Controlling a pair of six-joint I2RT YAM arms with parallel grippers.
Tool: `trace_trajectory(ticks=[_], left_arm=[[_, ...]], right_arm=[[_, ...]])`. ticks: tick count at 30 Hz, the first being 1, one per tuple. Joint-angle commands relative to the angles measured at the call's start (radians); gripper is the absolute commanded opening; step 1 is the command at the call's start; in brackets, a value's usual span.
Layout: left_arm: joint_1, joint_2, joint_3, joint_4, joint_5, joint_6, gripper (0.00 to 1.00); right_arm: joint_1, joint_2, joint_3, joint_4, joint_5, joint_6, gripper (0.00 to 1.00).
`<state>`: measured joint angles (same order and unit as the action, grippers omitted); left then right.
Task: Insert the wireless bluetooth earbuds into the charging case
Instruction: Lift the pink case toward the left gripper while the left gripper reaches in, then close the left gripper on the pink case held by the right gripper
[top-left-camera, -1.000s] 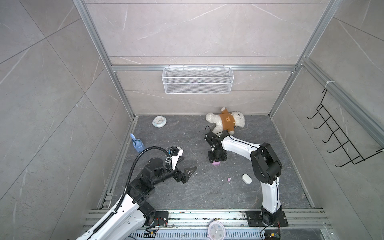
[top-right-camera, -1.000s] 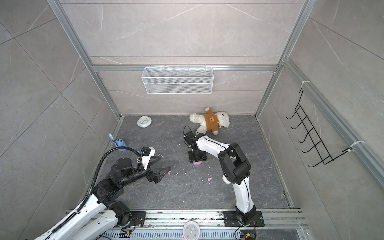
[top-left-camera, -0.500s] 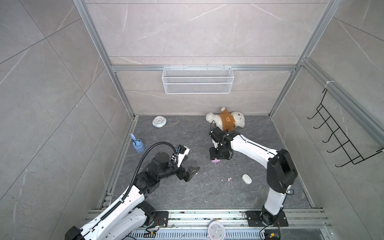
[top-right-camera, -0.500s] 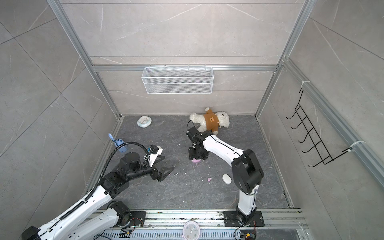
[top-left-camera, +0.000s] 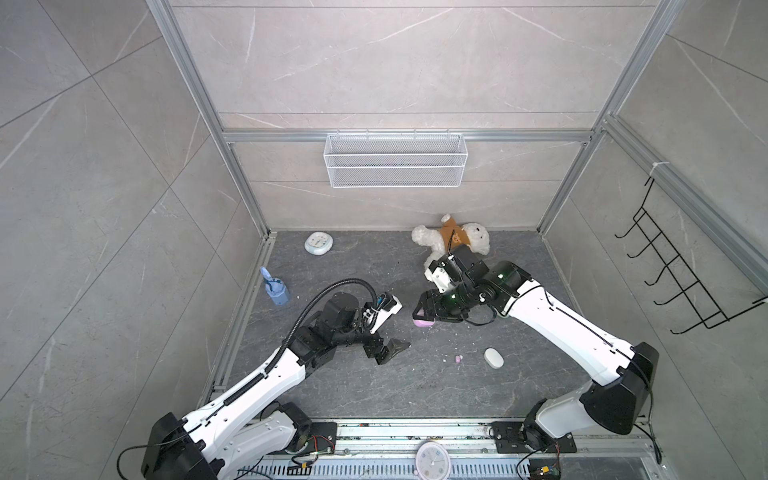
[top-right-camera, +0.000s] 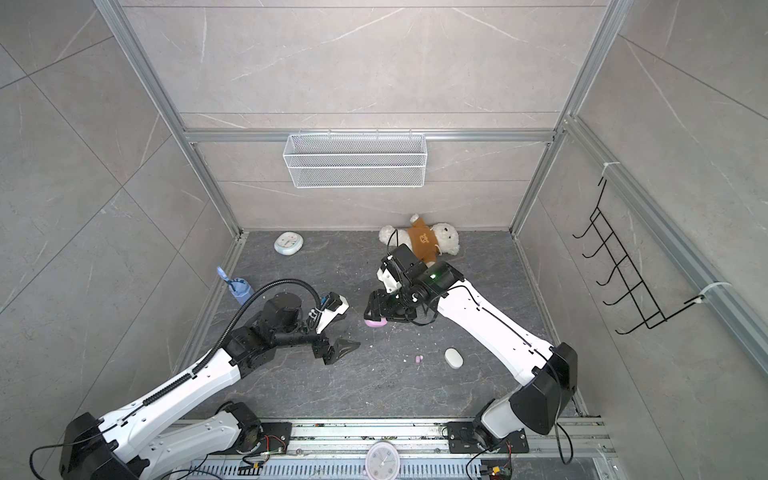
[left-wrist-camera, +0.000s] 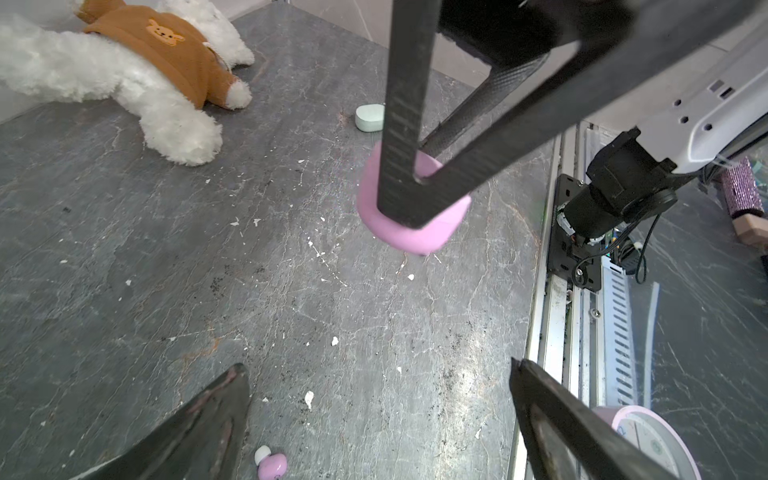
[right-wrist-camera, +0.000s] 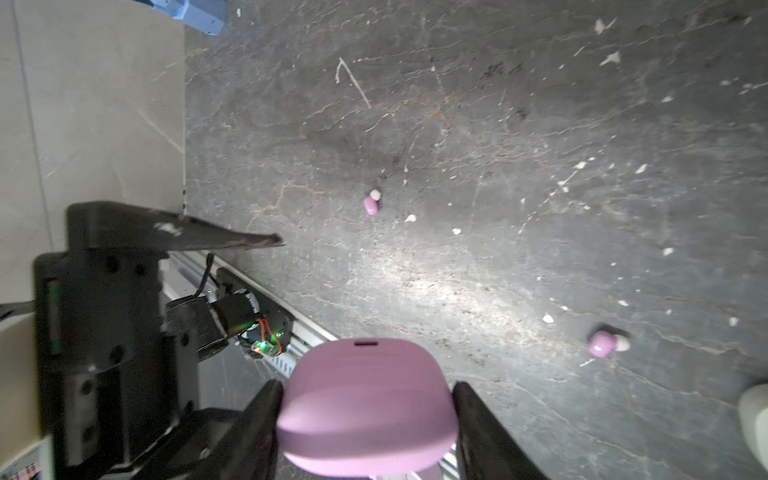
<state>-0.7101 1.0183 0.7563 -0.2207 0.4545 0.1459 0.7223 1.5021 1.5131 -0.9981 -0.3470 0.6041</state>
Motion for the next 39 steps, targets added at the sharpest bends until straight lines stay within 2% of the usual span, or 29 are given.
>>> trace_trajectory(ticks=[1,8,13,24,39], left_arm=[[-0.022,0.029,0.062,-0.014,0.030,0.092,0.98],[-0.077,0.045,0.077,0.018,0.031,0.166,0.89],[-0.089,0.028,0.056,0.081,0.061,0.161,0.80],[-0.088,0.003,0.023,0.184,0.039,0.136,0.63],[-0.088,-0.001,0.024,0.201,0.062,0.132,0.62]], right_arm=[[0.024,-0.037,0.011,0.006,-0.074,0.062,0.46],[0.061,-0.044,-0.024,0.089,-0.121,0.112,0.47],[0.069,-0.047,-0.028,0.107,-0.131,0.123,0.47],[0.072,-0.047,-0.038,0.099,-0.157,0.121,0.48],[0.081,-0.051,-0.024,0.064,-0.149,0.110,0.48]])
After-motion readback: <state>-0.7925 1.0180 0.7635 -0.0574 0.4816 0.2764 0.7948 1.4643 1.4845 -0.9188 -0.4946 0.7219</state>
